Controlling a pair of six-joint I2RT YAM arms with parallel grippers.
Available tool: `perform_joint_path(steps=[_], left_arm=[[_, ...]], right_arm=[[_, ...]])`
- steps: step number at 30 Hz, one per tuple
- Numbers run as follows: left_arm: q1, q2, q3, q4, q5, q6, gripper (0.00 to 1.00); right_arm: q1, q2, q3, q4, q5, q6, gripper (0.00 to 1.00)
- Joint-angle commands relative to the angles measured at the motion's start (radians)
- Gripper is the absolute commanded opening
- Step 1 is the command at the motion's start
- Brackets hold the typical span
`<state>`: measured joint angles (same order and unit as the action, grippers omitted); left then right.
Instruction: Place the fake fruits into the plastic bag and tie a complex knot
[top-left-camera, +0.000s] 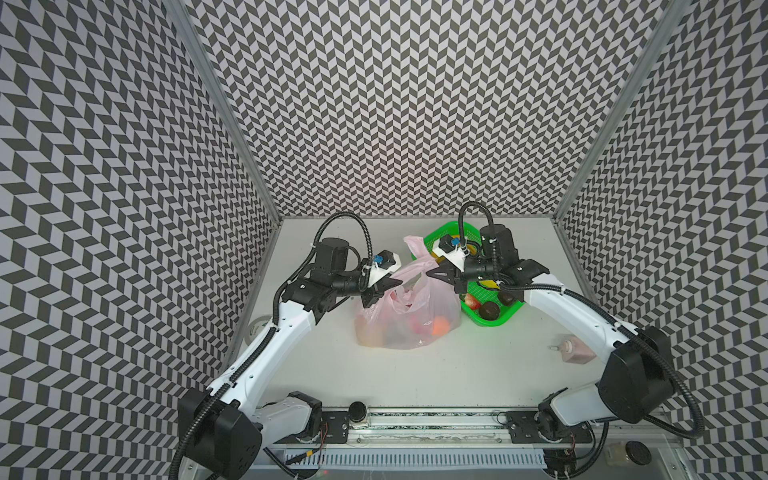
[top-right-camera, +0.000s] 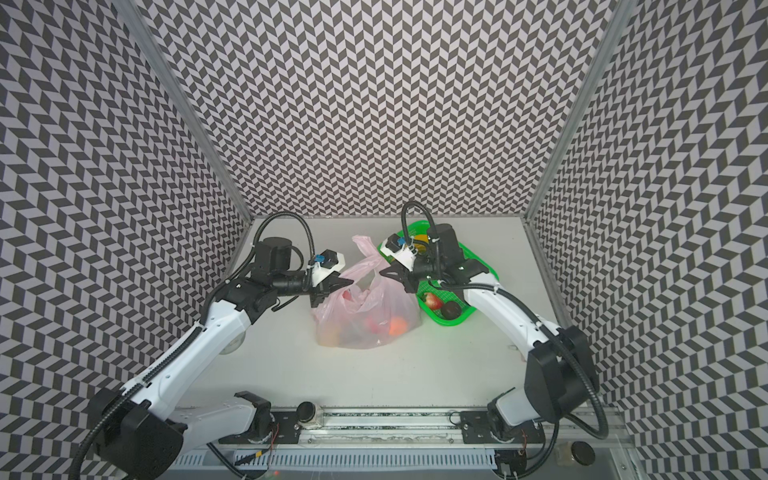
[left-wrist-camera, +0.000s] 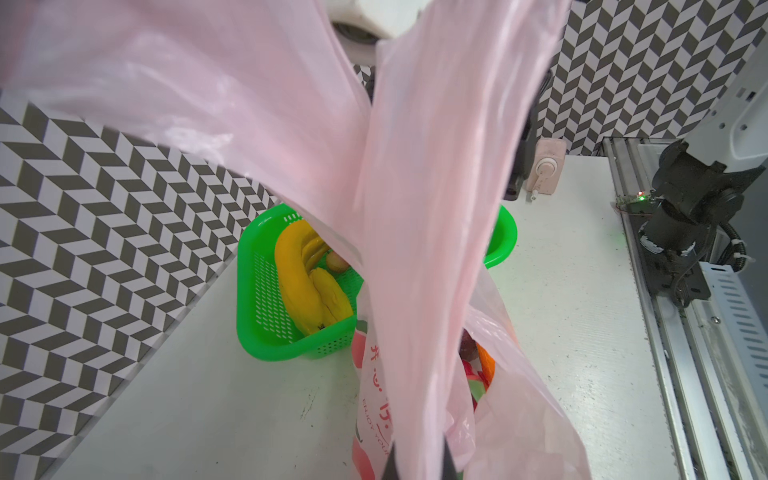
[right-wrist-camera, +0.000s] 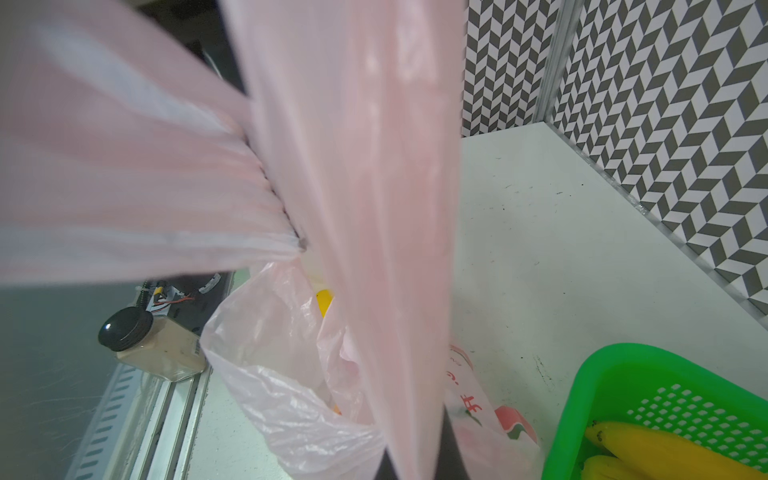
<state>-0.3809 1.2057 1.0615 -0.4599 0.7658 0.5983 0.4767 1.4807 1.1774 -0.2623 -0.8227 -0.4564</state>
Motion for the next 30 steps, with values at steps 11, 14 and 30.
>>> perform_joint_path(steps=[11,14,30], left_arm=[[-0.018,0.068,0.072,-0.120,-0.005,0.053,0.00],[-0.021,0.078,0.084,-0.133,0.001,0.056,0.00],[-0.028,0.117,0.124,-0.160,0.000,0.072,0.00]], right_arm=[[0.008,-0.033,-0.012,0.044,-0.087,-0.054,0.11],[0.008,-0.034,-0.010,0.040,-0.093,-0.056,0.15],[0.009,-0.050,-0.030,0.088,-0.154,-0.050,0.44]])
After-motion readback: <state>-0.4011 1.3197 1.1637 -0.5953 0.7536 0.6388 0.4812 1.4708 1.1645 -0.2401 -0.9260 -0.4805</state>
